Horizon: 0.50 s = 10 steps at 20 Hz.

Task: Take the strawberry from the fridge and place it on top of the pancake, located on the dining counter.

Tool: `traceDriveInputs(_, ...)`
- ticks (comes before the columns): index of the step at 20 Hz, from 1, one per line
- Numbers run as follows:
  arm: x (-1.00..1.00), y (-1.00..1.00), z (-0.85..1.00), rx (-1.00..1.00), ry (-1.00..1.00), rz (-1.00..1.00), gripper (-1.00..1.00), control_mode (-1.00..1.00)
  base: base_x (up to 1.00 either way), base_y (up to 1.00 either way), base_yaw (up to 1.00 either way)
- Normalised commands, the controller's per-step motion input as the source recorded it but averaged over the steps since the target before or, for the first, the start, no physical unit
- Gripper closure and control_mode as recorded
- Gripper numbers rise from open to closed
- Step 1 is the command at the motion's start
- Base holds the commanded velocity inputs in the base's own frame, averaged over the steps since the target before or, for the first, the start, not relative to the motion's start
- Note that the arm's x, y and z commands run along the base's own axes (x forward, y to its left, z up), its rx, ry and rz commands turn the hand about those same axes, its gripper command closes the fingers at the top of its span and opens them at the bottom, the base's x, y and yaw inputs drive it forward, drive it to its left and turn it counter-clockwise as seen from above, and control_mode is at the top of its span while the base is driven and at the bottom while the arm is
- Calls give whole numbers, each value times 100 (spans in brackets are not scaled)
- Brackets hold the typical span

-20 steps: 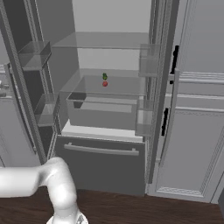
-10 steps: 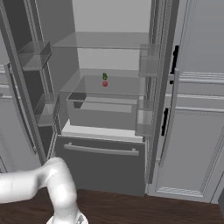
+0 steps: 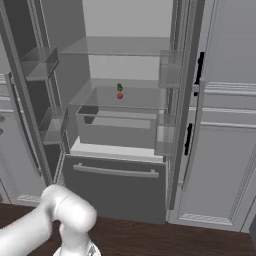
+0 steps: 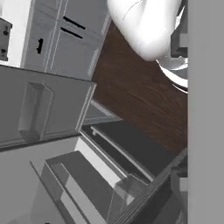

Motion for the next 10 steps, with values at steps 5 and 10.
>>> traceDriveInputs(5, -17, -98, 18, 88, -3, 24, -100, -100, 0, 0, 0)
traceDriveInputs(10, 2, -100, -7, 100, 17, 11, -100, -100, 0, 0, 0)
